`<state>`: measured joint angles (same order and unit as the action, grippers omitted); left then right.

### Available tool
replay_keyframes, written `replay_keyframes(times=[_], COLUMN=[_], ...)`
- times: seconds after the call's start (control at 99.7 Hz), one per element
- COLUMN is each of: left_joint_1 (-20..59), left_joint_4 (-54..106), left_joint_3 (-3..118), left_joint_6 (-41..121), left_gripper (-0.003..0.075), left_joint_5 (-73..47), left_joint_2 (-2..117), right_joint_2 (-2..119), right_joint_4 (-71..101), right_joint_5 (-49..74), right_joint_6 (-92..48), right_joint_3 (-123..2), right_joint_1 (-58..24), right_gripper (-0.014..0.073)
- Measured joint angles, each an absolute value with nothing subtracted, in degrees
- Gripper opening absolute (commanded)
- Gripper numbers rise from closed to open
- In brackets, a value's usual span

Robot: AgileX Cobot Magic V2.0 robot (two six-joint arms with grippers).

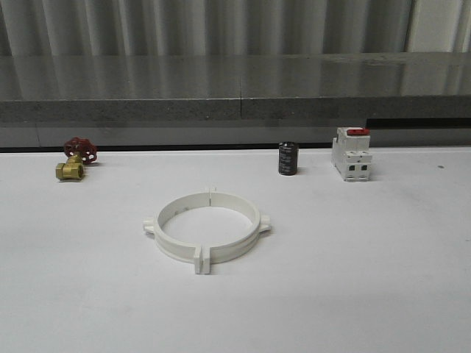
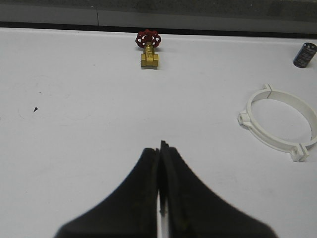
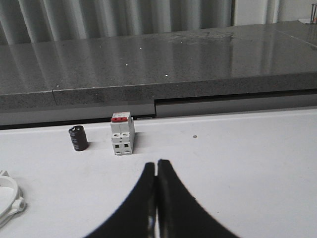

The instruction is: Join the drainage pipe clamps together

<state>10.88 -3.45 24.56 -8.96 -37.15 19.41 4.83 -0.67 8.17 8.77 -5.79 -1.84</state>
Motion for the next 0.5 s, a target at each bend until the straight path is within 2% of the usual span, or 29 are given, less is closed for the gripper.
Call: replay_keyframes(times=[0.201, 0.501], left_joint_1=[10.9, 10.9], left_joint_4=[-3.4, -3.4], left_joint_3=[24.6, 24.6], left_joint_6=[-9.0, -9.0], left_gripper=[-0.0021, -0.0021], left_joint_5=[-37.2, -37.2], left_joint_2=[19.4, 19.4], right_joint_2=[0.3, 0.0], right_joint_4=[1.9, 2.2], right_joint_5=[7.4, 5.3], right_joint_6=[8.8, 8.5], right_joint_3=[-0.6, 1.5], right_joint_1=[-1.8, -1.8], right_gripper=[-0.0067, -0.0067])
